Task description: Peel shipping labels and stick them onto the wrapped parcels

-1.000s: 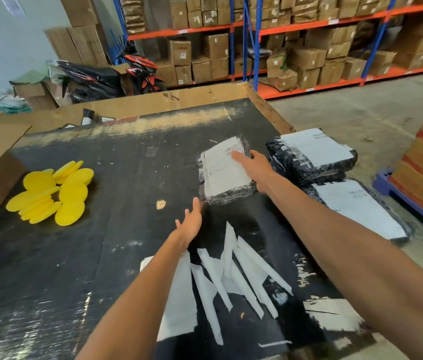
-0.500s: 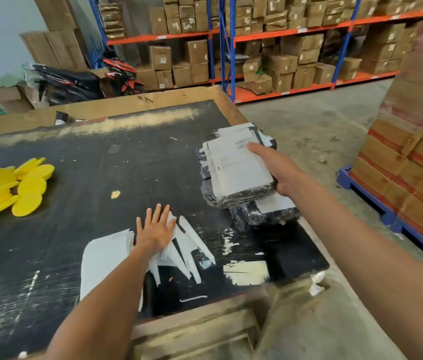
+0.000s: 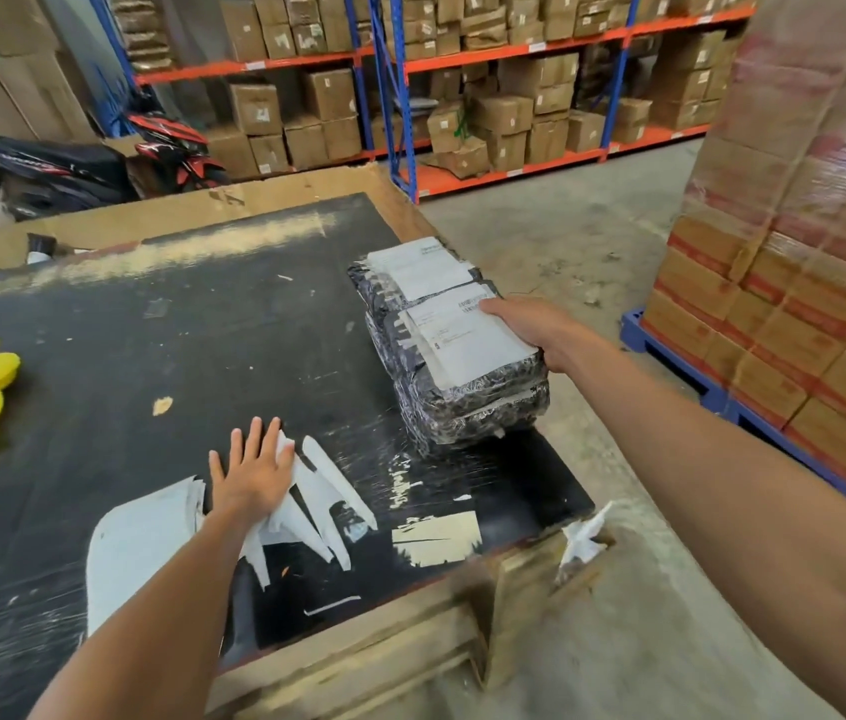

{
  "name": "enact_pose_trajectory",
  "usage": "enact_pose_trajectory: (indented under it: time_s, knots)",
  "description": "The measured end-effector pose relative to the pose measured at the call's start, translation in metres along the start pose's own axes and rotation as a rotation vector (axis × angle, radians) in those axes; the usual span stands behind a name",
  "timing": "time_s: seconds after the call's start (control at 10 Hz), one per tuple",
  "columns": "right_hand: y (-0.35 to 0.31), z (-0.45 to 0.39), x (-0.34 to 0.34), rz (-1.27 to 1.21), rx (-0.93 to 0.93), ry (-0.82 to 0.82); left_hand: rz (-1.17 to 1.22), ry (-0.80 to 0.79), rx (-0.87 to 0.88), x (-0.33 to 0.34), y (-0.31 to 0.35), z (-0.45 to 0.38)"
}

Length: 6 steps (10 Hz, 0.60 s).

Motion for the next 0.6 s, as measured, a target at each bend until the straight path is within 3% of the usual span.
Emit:
enact_pose_trajectory:
  time_s: [0.1, 0.2, 0.3, 0.4, 0.5, 0.6]
  knots:
    - [0.000, -0.005, 0.006, 0.258, -0.149, 0.121, 0.016, 0.044, 0.018, 0.002, -0.002, 0.001]
    - [-0.004, -0.002, 0.009, 0.736, -0.211, 0.205, 0.023, 0.063, 0.025, 0.006, -0.004, 0.002]
    - [-0.013, -0.006, 0.011, 0.889, -0.169, 0.254, 0.030, 0.075, 0.027, 0.003, -0.004, 0.001]
    - [-0.023, 0.002, 0.026, 0.971, -0.151, 0.351, 0.079, 0.054, 0.021, -0.008, -0.002, 0.001]
    - [-0.031, 0.001, 0.042, 1.017, -0.335, 0.507, 0.141, 0.029, 0.010, -0.033, -0.001, 0.001]
    - [-0.046, 0.009, 0.044, 0.820, -0.526, 0.498, 0.179, 0.137, -0.020, -0.057, 0.004, 0.001]
Point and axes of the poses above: each hand's wrist, its own z-axis away from the middle knuckle, its own x-axis out of the palm, y = z × x, the point moved 1 cm from there along -z, towards the middle knuckle, and after that the axes turned 5 degrees about x, right-handed, at the moved point
